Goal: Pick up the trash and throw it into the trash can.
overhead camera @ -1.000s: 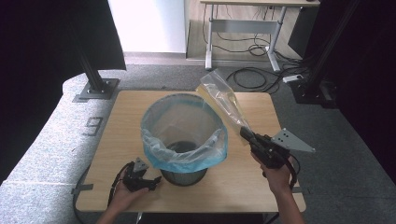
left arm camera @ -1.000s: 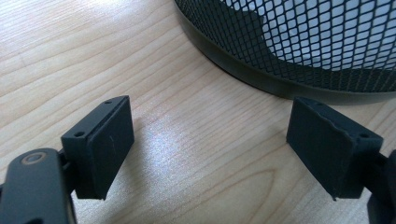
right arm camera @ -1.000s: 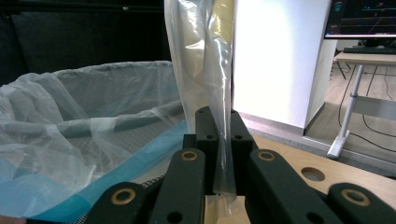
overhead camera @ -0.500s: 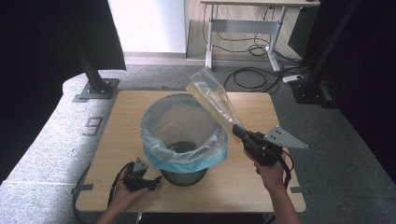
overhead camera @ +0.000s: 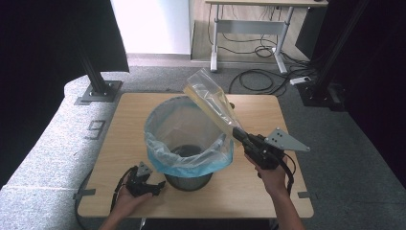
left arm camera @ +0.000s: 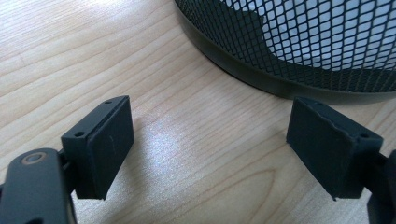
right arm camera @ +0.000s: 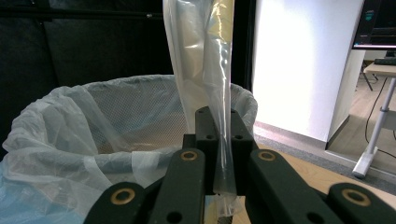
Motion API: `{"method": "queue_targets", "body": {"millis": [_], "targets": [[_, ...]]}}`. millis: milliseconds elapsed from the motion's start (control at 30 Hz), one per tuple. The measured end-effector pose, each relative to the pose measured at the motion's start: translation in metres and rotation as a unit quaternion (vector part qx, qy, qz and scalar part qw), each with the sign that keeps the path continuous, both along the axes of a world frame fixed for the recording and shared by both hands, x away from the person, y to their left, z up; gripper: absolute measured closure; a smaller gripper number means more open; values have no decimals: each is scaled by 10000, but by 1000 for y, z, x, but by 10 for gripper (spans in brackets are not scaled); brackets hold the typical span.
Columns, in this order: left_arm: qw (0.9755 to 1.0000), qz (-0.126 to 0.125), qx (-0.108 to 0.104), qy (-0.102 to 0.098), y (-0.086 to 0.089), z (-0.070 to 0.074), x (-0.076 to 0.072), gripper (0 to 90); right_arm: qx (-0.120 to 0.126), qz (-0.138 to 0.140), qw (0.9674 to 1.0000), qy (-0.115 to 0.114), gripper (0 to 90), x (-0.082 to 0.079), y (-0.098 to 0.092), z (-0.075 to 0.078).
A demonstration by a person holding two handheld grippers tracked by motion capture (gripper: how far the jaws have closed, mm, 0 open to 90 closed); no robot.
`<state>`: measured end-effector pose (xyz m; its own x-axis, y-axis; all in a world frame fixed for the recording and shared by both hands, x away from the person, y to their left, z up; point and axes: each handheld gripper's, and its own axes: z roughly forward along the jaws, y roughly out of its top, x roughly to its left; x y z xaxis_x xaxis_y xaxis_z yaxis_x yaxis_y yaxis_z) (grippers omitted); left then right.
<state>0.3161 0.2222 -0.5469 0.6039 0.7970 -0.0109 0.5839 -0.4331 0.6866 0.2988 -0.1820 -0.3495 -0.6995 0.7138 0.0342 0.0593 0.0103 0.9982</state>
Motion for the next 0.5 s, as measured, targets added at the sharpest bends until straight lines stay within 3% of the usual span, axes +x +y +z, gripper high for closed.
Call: {"method": "queue_targets", "body": {"millis": [500], "targets": [[10000,-1,2,-1,0,0,0,146,-14,50,10000,-9,862,-1,3,1]]}}
